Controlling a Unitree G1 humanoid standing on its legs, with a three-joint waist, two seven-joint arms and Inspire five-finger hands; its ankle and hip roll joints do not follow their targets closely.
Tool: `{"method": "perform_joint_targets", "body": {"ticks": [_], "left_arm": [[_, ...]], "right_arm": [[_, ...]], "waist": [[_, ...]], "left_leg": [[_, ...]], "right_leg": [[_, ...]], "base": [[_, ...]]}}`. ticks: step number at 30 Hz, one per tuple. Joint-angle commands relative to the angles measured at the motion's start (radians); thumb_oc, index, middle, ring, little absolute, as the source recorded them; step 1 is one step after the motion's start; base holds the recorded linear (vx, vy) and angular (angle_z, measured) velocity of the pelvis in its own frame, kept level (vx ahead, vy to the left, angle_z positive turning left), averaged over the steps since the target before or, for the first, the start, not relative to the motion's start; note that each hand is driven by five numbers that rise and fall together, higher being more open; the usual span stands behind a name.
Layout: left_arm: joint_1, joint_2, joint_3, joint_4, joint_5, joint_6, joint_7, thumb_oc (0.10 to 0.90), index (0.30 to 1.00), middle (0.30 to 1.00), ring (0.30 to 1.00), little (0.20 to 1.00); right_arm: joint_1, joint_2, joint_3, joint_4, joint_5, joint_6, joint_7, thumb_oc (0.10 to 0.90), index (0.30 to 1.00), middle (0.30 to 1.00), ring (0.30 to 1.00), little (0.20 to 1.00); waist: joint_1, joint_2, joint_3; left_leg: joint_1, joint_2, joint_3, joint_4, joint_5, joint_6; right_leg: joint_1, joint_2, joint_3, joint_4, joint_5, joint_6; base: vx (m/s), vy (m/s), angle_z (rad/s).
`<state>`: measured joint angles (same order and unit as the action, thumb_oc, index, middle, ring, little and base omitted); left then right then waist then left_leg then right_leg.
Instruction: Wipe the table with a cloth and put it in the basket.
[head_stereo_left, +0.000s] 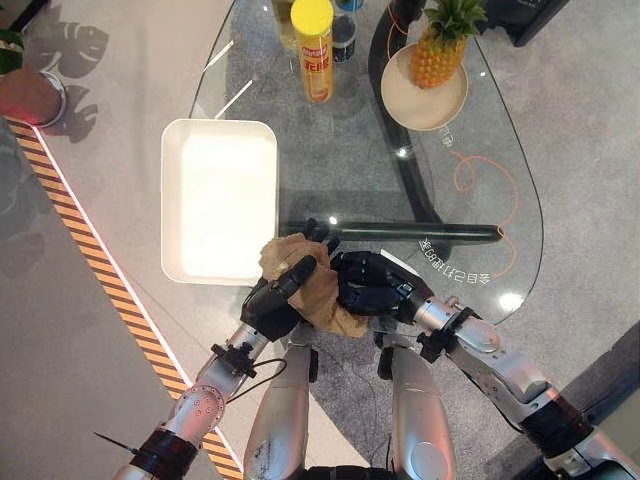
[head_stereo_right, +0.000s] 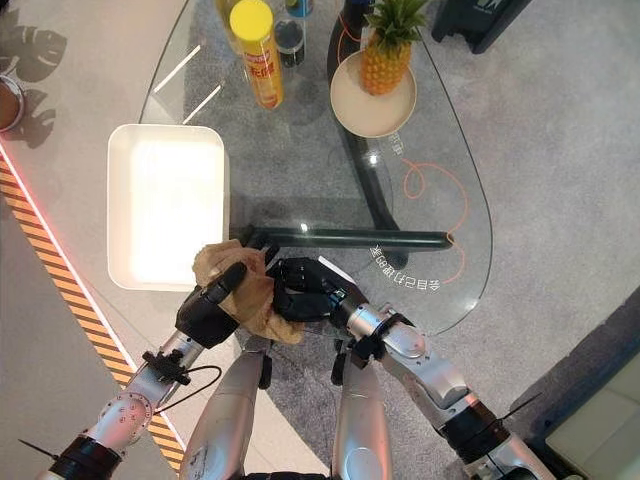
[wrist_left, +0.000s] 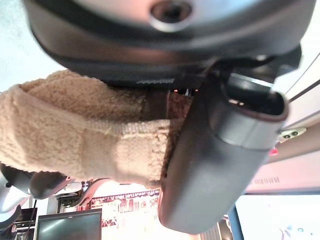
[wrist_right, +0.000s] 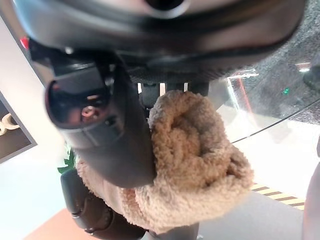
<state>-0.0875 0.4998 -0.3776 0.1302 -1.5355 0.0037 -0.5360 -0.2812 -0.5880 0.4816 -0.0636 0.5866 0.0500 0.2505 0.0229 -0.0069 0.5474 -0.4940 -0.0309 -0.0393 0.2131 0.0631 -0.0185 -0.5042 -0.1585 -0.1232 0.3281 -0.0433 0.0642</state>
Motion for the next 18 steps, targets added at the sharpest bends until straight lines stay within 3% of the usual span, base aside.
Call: {"method": "perform_joint_targets", "body": {"ticks": [1, 2, 3, 4, 18], "left_arm": [[-0.006, -0.030, -0.050, -0.256, -0.001, -0.007, -0.130, 0.644, 0.766, 0.766, 0.766, 0.744], [-0.008, -0.030, -0.052, -0.257, -0.006, -0.011, -0.131, 0.498, 0.641, 0.641, 0.641, 0.598], [-0.011, -0.031, -0.055, -0.258, -0.014, -0.025, -0.130, 0.259, 0.436, 0.436, 0.436, 0.359], [-0.016, -0.037, -0.058, -0.253, -0.017, -0.038, -0.123, 0.100, 0.300, 0.300, 0.300, 0.200], [0.010, -0.108, -0.031, -0.230, -0.061, -0.063, -0.094, 0.100, 0.300, 0.300, 0.300, 0.200]], "right_arm": [[-0.045, 0.020, 0.085, -0.208, -0.021, -0.038, 0.034, 0.100, 0.300, 0.300, 0.300, 0.200], [-0.046, 0.021, 0.086, -0.206, -0.021, -0.039, 0.033, 0.100, 0.300, 0.300, 0.300, 0.200], [-0.047, 0.023, 0.089, -0.202, -0.022, -0.042, 0.030, 0.100, 0.300, 0.300, 0.300, 0.200], [-0.054, 0.026, 0.094, -0.197, -0.016, -0.048, 0.019, 0.100, 0.300, 0.300, 0.300, 0.200], [-0.036, 0.065, 0.061, -0.190, -0.001, -0.060, -0.012, 0.100, 0.300, 0.300, 0.300, 0.200]], "waist": [[0.000, 0.008, -0.027], [0.000, 0.008, -0.027], [0.000, 0.008, -0.027], [0.001, 0.006, -0.027], [0.002, 0.002, -0.027]], "left_leg": [[-0.040, -0.003, 0.101, 0.105, -0.024, 0.057], [-0.040, -0.004, 0.101, 0.105, -0.024, 0.057], [-0.041, -0.004, 0.101, 0.105, -0.025, 0.058], [-0.043, -0.007, 0.099, 0.106, -0.025, 0.058], [-0.036, -0.008, 0.097, 0.099, -0.027, 0.060]], "right_leg": [[0.019, 0.051, 0.027, -0.060, 0.109, -0.034], [0.019, 0.050, 0.027, -0.061, 0.109, -0.034], [0.018, 0.050, 0.026, -0.060, 0.110, -0.034], [0.017, 0.051, 0.026, -0.061, 0.110, -0.035], [0.018, 0.053, 0.024, -0.064, 0.111, -0.036]], "base": [[0.00, 0.000, 0.00], [0.00, 0.000, 0.00], [0.00, 0.000, 0.00], [0.00, 0.000, 0.00], [0.00, 0.000, 0.00]]}}
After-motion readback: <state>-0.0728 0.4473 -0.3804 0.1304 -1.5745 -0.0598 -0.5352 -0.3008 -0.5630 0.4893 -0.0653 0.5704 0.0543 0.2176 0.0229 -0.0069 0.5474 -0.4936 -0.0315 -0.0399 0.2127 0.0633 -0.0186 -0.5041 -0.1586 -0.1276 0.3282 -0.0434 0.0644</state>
